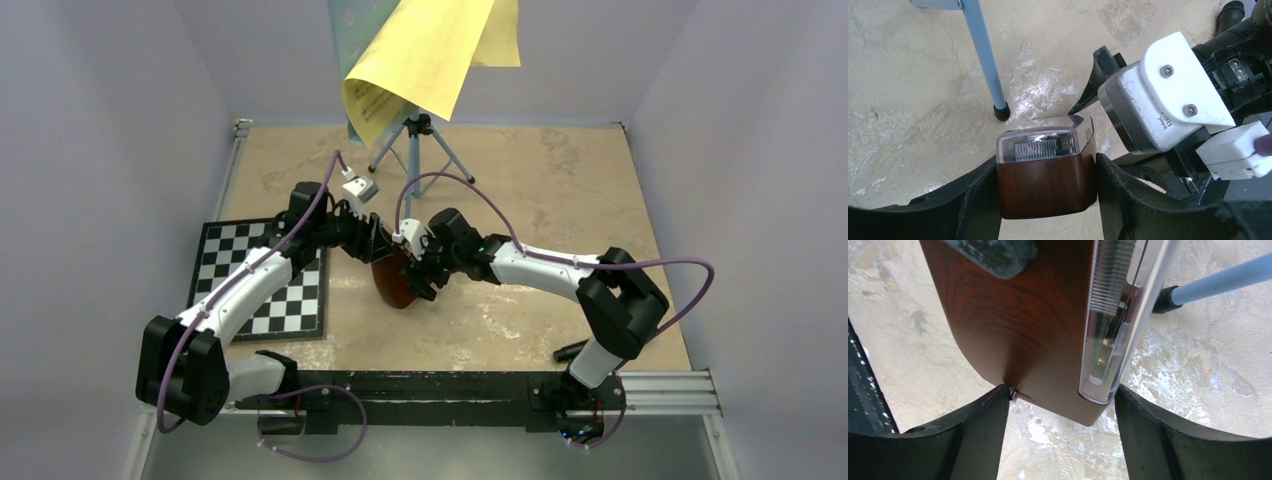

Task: Pack up the instrument practice props

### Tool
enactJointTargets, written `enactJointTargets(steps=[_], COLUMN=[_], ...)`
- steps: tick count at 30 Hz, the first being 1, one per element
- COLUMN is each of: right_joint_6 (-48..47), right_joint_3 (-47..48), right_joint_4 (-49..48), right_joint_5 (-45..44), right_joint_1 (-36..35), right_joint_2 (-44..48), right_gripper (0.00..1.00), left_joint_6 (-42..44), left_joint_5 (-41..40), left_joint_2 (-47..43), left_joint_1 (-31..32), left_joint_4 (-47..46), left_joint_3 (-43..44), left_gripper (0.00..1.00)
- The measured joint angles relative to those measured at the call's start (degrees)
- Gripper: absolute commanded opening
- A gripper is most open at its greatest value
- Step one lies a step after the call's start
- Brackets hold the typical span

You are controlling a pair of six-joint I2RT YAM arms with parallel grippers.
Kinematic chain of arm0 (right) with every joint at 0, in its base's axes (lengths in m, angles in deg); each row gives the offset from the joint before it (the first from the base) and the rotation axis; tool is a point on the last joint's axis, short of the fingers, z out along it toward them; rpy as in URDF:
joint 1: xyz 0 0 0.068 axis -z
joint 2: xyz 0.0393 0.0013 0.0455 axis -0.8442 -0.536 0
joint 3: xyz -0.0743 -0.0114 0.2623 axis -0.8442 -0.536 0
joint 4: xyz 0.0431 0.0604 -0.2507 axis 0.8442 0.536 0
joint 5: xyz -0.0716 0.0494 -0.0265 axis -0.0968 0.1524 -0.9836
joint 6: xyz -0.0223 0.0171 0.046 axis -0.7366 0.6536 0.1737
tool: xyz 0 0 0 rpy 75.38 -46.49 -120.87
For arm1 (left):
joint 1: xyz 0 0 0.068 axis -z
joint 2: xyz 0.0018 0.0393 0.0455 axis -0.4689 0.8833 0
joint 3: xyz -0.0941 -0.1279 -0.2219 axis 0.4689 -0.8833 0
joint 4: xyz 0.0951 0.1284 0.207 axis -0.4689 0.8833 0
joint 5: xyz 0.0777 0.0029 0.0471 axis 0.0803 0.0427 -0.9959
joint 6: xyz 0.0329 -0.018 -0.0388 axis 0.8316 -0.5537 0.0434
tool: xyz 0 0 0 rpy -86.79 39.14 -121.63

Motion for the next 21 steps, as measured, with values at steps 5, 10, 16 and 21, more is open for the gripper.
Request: enactJointTargets(steps=[5, 10, 16, 21], right_joint_6=[-3.82, -7.76, -6.27, -5.44], right_joint_3=[-1.05, -3.54, -1.79, 0.39], right_joint_4=[-0.39, -2.32, 5.73, 18.25], right_joint_5=[-0.20, -1.03, -0.44, 5.86], right_joint_1=[0.07, 0.07, 3.52, 14.08], right_joint_2=[1.09, 3.23, 5.14, 16.33], right_gripper=[0.55, 0.81, 0.99, 0.99], left_joint_6=[0.52, 0.44, 3.48, 12.87], left_joint_5=[0.20, 0.35, 1.55, 3.37], left_joint_2=[0.02, 0.61, 0.92, 0.24], left_joint_1=[0.00, 0.00, 0.00, 0.04], left_joint_4=[0.09, 0.39, 2.51, 9.05], left_joint_3=[0.04, 0.59, 1.73, 4.02], left_gripper=[0.00, 0.00, 0.00, 0.00])
